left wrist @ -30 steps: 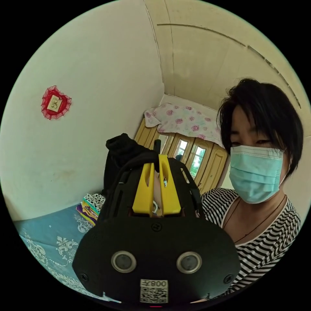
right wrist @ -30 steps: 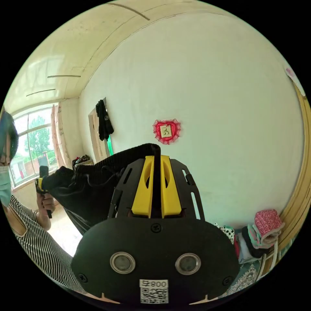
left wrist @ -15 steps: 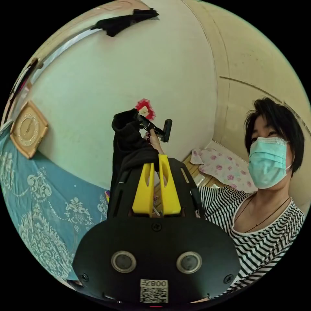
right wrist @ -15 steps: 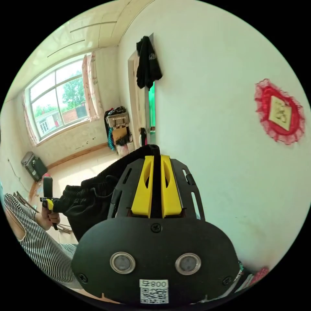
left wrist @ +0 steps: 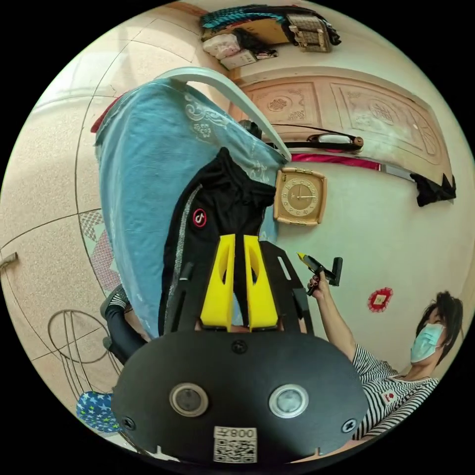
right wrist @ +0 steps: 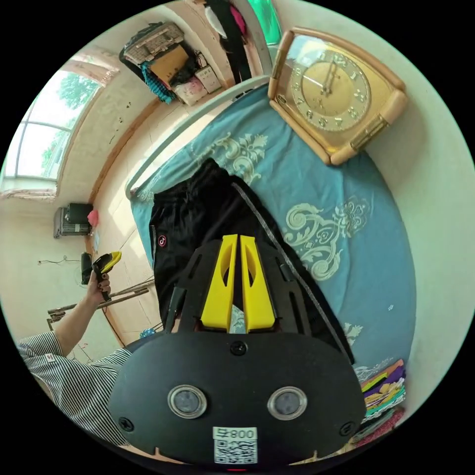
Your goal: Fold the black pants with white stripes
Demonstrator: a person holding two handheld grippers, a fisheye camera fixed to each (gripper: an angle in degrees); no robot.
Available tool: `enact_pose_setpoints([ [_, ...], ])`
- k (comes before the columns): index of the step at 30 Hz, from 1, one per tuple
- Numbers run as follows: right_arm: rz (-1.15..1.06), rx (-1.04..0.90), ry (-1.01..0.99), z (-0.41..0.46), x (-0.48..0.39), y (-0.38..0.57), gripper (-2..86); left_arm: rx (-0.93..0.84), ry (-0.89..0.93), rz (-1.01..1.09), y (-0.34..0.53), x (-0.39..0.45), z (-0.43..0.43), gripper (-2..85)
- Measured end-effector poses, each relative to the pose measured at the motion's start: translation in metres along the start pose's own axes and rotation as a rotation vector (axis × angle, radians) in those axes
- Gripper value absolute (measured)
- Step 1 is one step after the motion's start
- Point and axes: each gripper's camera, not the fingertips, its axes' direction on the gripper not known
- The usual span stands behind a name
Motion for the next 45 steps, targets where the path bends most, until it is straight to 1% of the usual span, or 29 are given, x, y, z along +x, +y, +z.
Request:
enact_pose_setpoints([
  [1, 0.041, -0.003, -0.039, 0.012, 0.019, 0.029, 0.7, -0.060, -0.036, -0.011, -0.005, 0.002, 0.012, 4.0],
  [3, 0.112, 0.004, -0.077, 0.025, 0.044, 0.084, 0.7, -0.149, -0.035, 0.005, -0.011, 0.008, 0.032, 4.1],
  [5, 0.207, -0.001, -0.136, 0.044, 0.067, 0.174, 0.8, -0.262, -0.031, 0.027, -0.014, 0.017, 0.056, 4.3],
  [6, 0.234, 0.000, -0.153, 0.048, 0.070, 0.199, 0.9, -0.351, -0.051, 0.056, -0.013, 0.024, 0.073, 4.5],
  [7, 0.280, 0.004, -0.190, 0.057, 0.072, 0.249, 1.2, -0.450, -0.086, 0.102, -0.012, 0.031, 0.092, 4.8],
  [8, 0.322, -0.006, -0.211, 0.068, 0.069, 0.299, 1.5, -0.498, -0.108, 0.123, -0.010, 0.035, 0.101, 5.0],
  [9, 0.344, -0.014, -0.218, 0.074, 0.066, 0.324, 1.8, -0.580, -0.140, 0.157, -0.007, 0.041, 0.118, 5.4],
  [10, 0.386, -0.031, -0.232, 0.088, 0.057, 0.373, 2.3, -0.649, -0.138, 0.190, -0.003, 0.046, 0.134, 5.8],
  [14, 0.501, -0.115, -0.268, 0.137, 0.014, 0.530, 4.5, -0.828, -0.181, 0.309, 0.012, 0.060, 0.178, 6.7],
  [16, 0.540, -0.124, -0.271, 0.152, -0.003, 0.588, 5.2, -0.937, -0.258, 0.416, 0.024, 0.067, 0.206, 7.0],
  [17, 0.558, -0.123, -0.278, 0.160, -0.013, 0.621, 5.6, -0.960, -0.274, 0.445, 0.028, 0.068, 0.212, 7.0],
  [19, 0.556, -0.117, -0.285, 0.171, -0.029, 0.661, 6.2, -1.020, -0.329, 0.561, 0.041, 0.073, 0.235, 7.3],
  [20, 0.531, -0.121, -0.275, 0.179, -0.041, 0.681, 6.5, -1.031, -0.337, 0.597, 0.044, 0.075, 0.240, 7.4],
  [22, 0.474, -0.137, -0.242, 0.189, -0.062, 0.704, 7.0, -1.074, -0.364, 0.768, 0.062, 0.084, 0.259, 7.8],
  [23, 0.433, -0.141, -0.212, 0.195, -0.075, 0.718, 7.2, -1.084, -0.370, 0.821, 0.067, 0.086, 0.264, 8.0],
  [25, 0.385, -0.149, -0.168, 0.201, -0.093, 0.739, 7.5, -1.140, -0.390, 1.050, 0.094, 0.095, 0.281, 8.6],
  [26, 0.363, -0.139, -0.138, 0.203, -0.103, 0.754, 7.6, -1.160, -0.397, 1.106, 0.101, 0.096, 0.286, 8.7],
  [28, 0.344, -0.120, -0.113, 0.200, -0.115, 0.779, 7.4, -1.232, -0.441, 1.328, 0.130, 0.095, 0.301, 9.1],
  [31, 0.345, -0.041, -0.088, 0.179, -0.131, 0.828, 7.0, -1.255, -0.520, 1.550, 0.160, 0.085, 0.314, 8.4],
  [32, 0.357, -0.004, -0.075, 0.168, -0.136, 0.851, 6.8, -1.247, -0.534, 1.587, 0.165, 0.084, 0.316, 7.9],
  [34, 0.394, 0.043, -0.053, 0.151, -0.139, 0.889, 6.5, -1.170, -0.616, 1.696, 0.176, 0.081, 0.317, 3.9],
  [36, 0.463, 0.099, -0.052, 0.134, -0.140, 0.933, 6.4, -1.155, -0.636, 1.687, 0.179, 0.080, 0.317, 2.0],
  [38, 0.564, 0.144, -0.093, 0.122, -0.141, 0.994, 6.8, -1.127, -0.650, 1.677, 0.183, 0.080, 0.315, 1.2],
  [40, 0.620, 0.166, -0.137, 0.117, -0.146, 1.034, 7.1, -1.080, -0.649, 1.667, 0.188, 0.082, 0.310, 0.6],
  [42, 0.674, 0.200, -0.206, 0.111, -0.150, 1.070, 7.2, -1.040, -0.640, 1.678, 0.192, 0.086, 0.304, 0.4],
  [44, 0.765, 0.299, -0.330, 0.100, -0.151, 1.117, 7.2, -1.017, -0.639, 1.680, 0.197, 0.088, 0.300, 0.3],
  [45, 0.786, 0.327, -0.361, 0.097, -0.151, 1.129, 7.2, -1.003, -0.638, 1.686, 0.200, 0.089, 0.297, 0.3],
])
